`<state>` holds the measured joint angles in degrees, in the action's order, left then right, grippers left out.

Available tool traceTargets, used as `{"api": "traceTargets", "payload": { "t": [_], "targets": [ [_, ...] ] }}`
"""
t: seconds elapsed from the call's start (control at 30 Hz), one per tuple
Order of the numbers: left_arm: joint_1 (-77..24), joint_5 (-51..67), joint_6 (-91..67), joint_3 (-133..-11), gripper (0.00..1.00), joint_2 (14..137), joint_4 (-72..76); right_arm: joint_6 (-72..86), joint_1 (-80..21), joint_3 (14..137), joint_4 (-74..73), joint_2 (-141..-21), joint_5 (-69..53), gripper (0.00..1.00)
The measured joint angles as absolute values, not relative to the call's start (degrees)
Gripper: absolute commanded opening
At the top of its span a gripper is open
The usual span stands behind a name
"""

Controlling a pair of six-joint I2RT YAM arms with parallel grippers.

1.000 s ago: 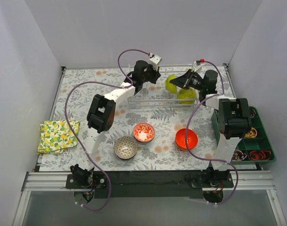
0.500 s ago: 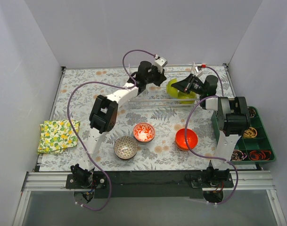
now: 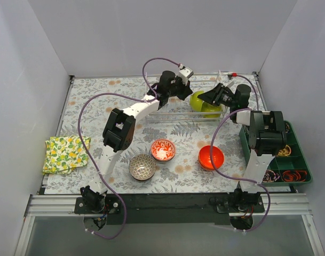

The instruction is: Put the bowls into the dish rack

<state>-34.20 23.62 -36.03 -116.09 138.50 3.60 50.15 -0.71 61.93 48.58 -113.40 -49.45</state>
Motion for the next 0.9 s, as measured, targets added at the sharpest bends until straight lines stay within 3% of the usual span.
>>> {"api": "traceTargets", "payload": {
  "t": [0.33, 0.63, 0.73, 0.9],
  "targets": [
    [-34.2, 24.0, -37.5, -116.1, 0.00, 139.2, 4.3, 34.0, -0.8, 66.2, 29.5, -108.8, -43.8, 0.56],
    [-35.0, 24.6, -39.9, -116.1, 0.00, 140.0, 5.0, 22.4, 1.6, 67.8, 18.2, -103.4, -38.5, 0.57],
    [-35.4, 24.7, -40.8, -116.3, 0.00, 140.5, 5.1, 19.2, 2.3, 67.7, 15.9, -101.2, -37.3, 0.56],
    [-36.4, 24.7, -42.0, -118.1, 0.00, 142.0, 5.1, 13.9, 2.6, 67.7, 13.1, -98.0, -36.7, 0.45]
  ]
}}
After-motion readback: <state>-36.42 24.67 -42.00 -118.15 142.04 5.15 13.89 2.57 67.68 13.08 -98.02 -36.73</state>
